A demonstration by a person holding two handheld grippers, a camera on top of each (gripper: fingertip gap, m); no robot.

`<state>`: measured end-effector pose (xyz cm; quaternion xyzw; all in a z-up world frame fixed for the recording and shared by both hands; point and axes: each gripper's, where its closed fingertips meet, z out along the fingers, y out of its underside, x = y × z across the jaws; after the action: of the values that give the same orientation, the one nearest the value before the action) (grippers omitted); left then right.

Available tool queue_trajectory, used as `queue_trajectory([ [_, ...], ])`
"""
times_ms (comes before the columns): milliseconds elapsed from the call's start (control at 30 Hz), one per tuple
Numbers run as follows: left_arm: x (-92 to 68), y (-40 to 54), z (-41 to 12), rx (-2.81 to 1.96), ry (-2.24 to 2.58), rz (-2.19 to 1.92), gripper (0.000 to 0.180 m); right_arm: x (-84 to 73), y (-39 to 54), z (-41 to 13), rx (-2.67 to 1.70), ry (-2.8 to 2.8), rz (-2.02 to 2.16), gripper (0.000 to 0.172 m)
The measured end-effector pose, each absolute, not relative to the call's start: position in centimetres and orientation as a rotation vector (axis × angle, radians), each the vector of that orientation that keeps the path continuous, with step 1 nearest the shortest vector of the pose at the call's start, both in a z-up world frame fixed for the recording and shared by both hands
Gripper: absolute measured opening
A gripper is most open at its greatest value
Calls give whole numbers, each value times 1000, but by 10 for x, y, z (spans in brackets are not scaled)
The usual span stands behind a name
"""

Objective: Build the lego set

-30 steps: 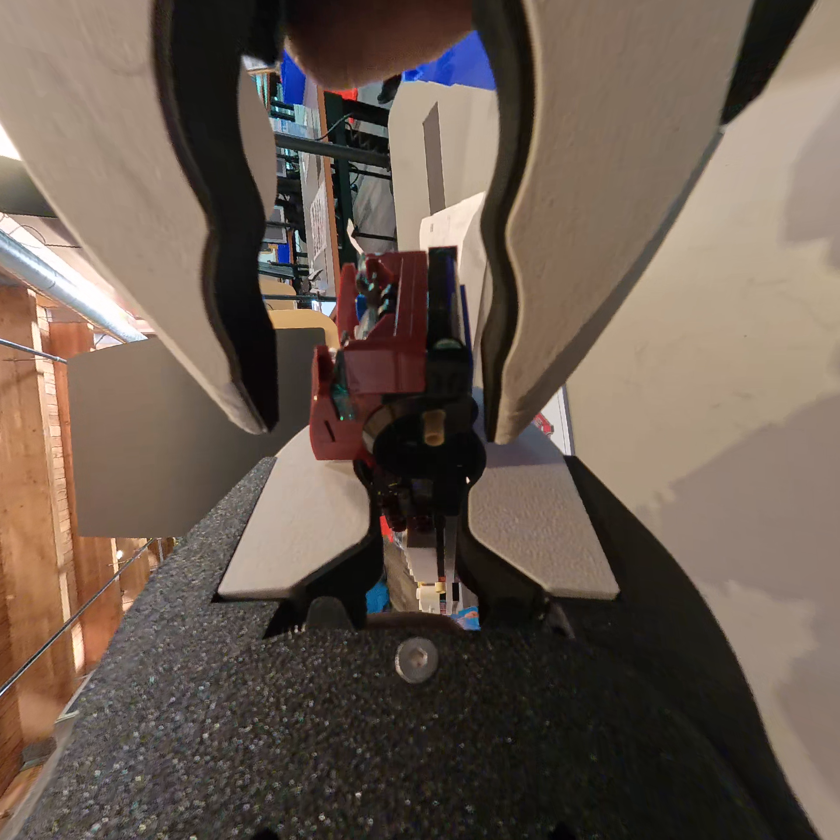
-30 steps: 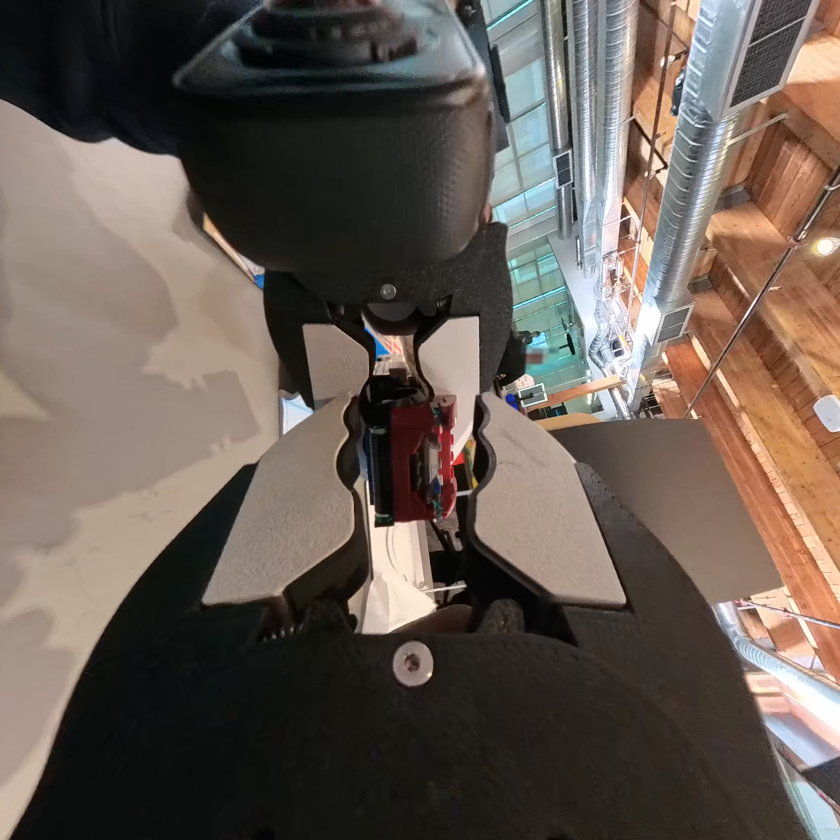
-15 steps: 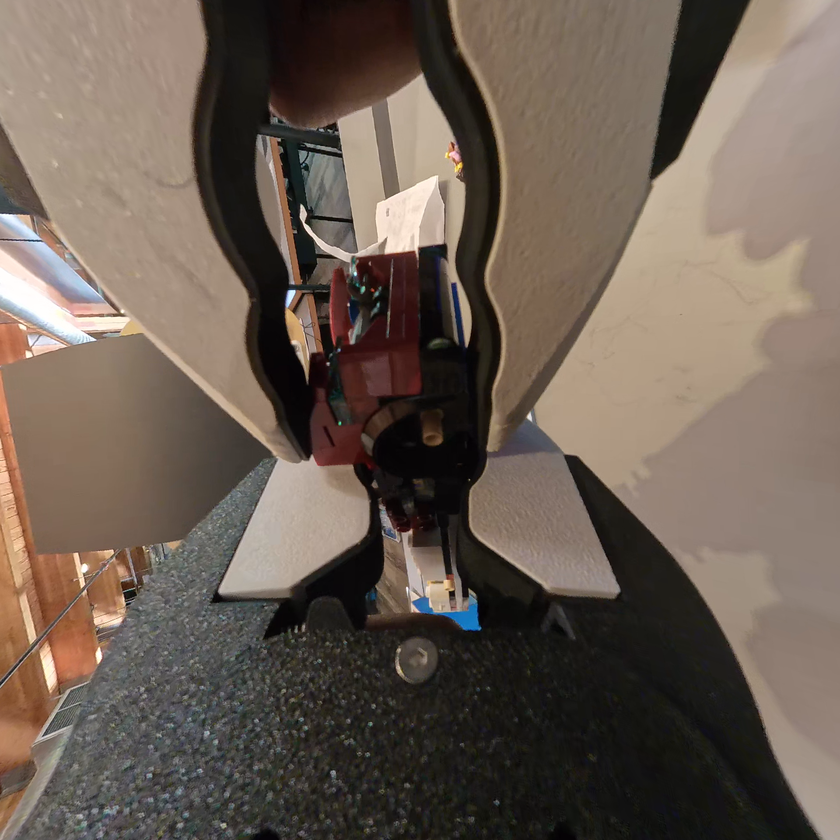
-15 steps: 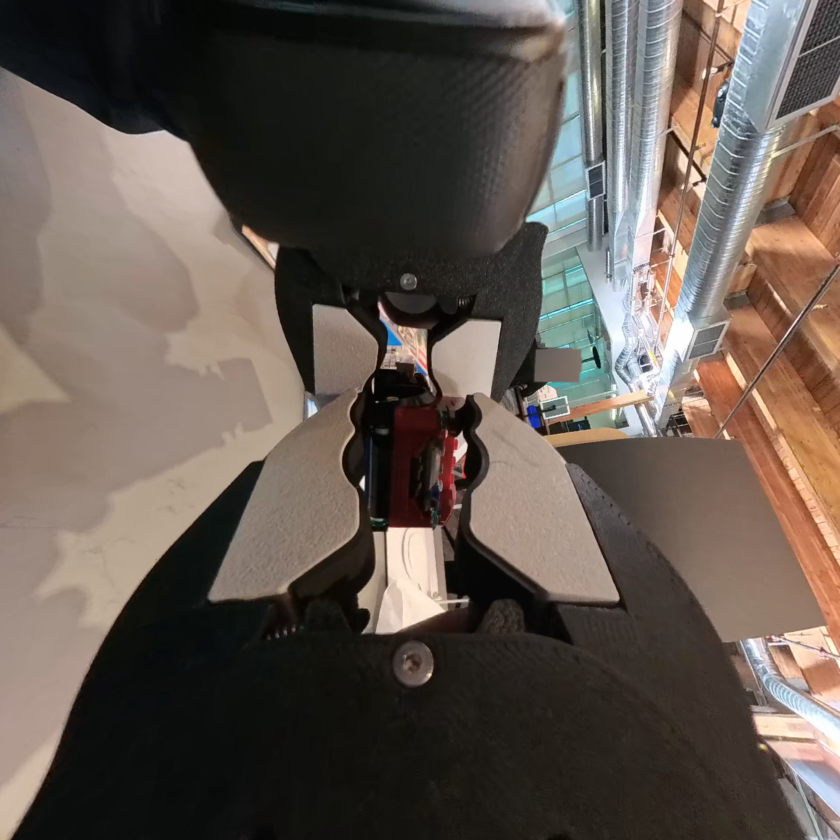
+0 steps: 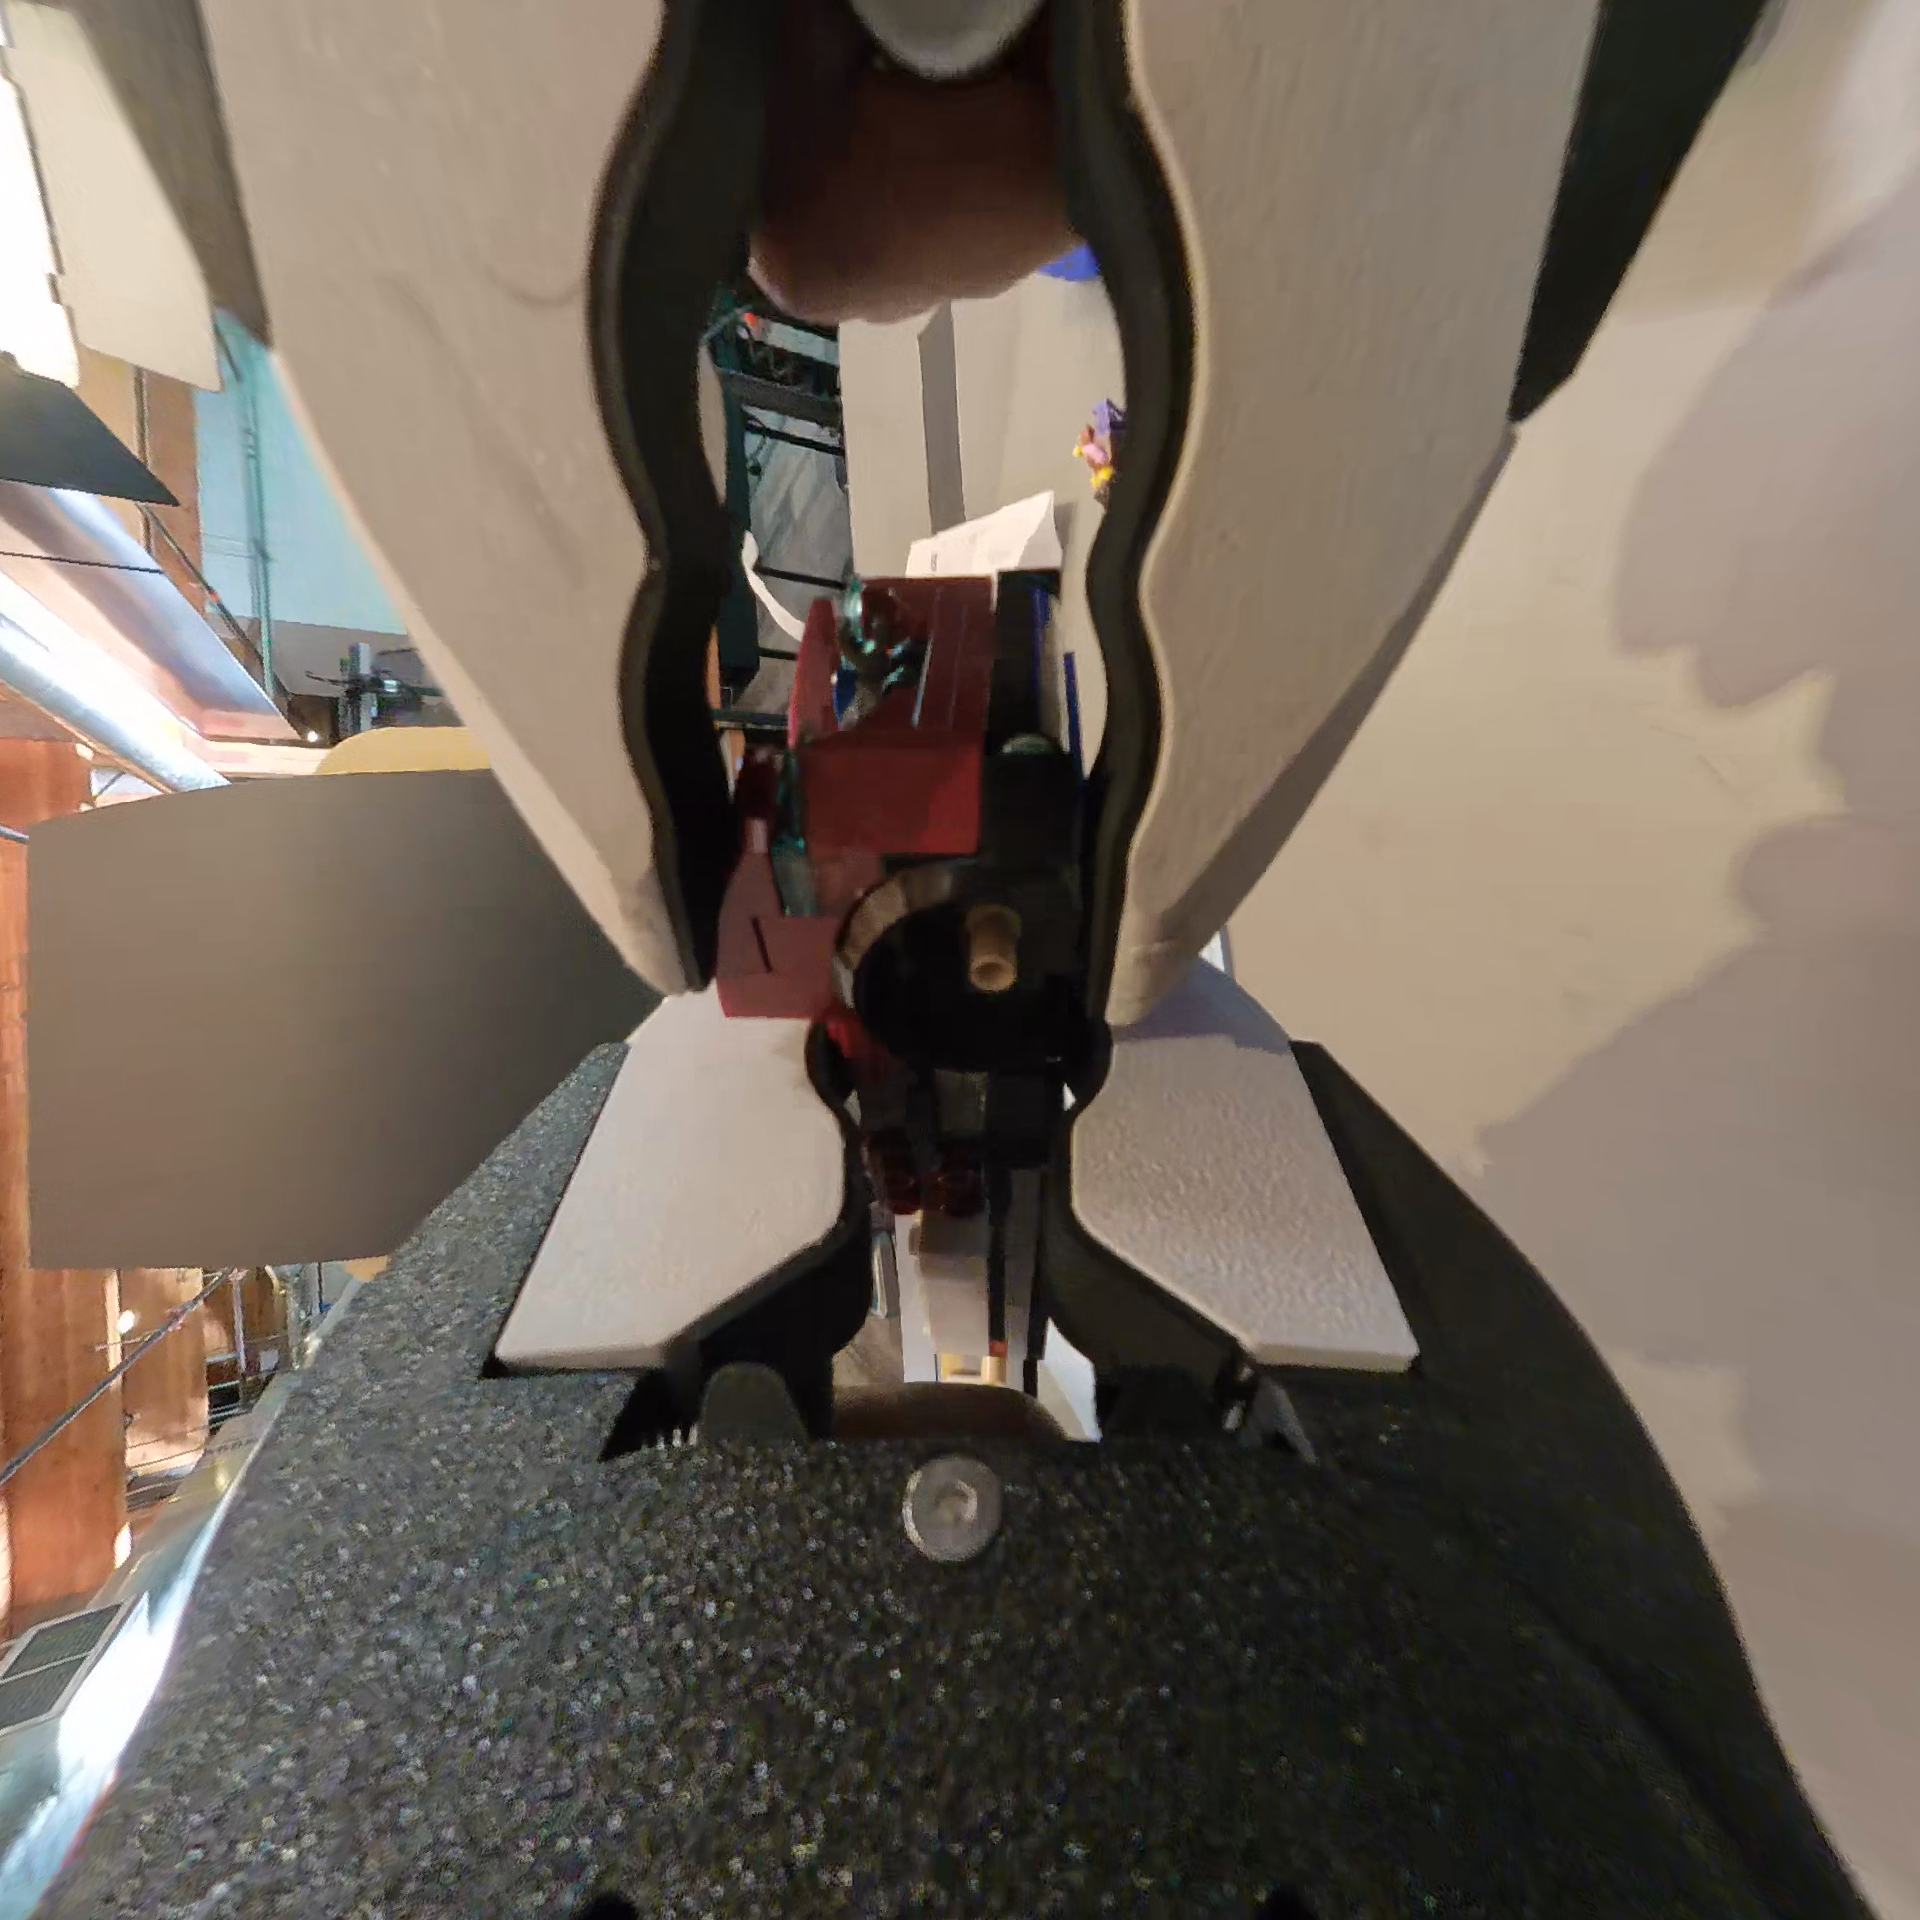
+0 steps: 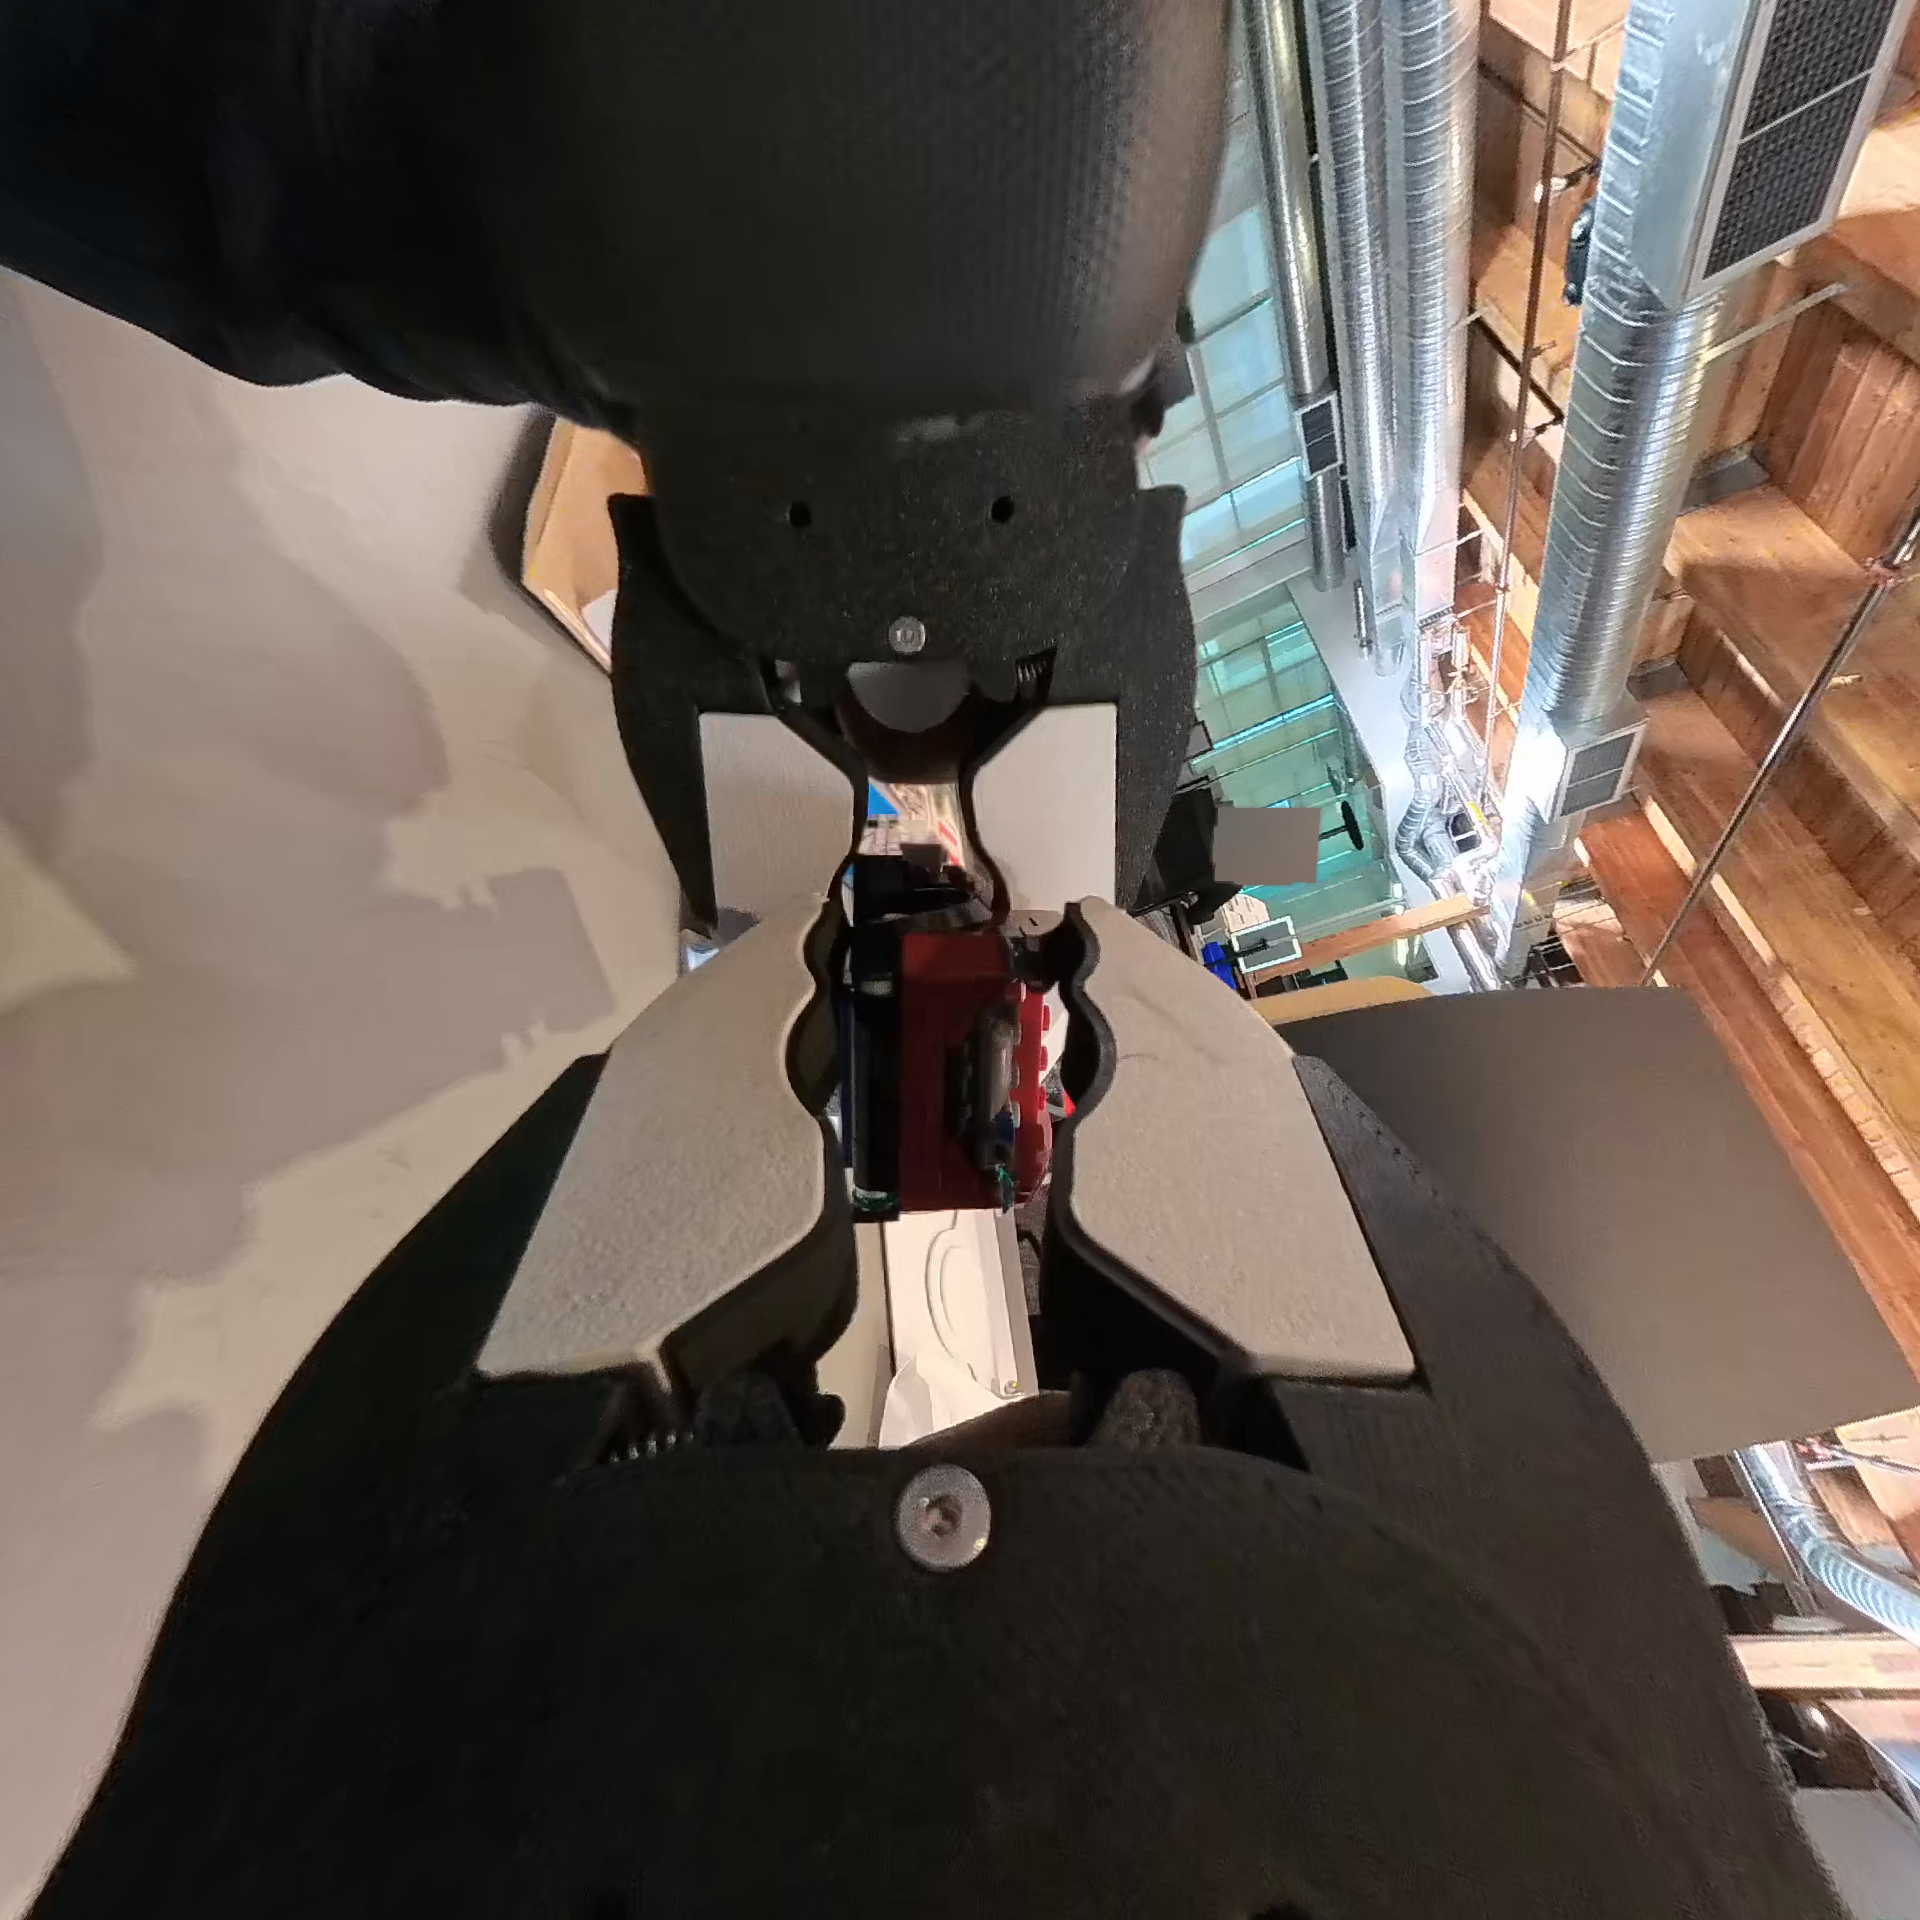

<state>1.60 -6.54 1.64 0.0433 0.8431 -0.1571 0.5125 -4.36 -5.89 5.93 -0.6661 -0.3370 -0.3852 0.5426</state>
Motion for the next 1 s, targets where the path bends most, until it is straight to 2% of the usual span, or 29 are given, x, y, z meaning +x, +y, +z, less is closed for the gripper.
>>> queue_trajectory([
  [167,26,-59,28,79,1940,-384,45,-34,-63,64,-1565,-779,-952,40],
  [567,39,-77,41,158,1724,-423,38,-30,-68,73,-1511,-757,-971,38],
  [800,48,-77,40,137,1690,-452,36,-16,-70,71,-1540,-737,-1037,47],
  [1000,47,-74,27,141,1786,-399,36,-17,-73,60,-1559,-850,-1116,37],
])
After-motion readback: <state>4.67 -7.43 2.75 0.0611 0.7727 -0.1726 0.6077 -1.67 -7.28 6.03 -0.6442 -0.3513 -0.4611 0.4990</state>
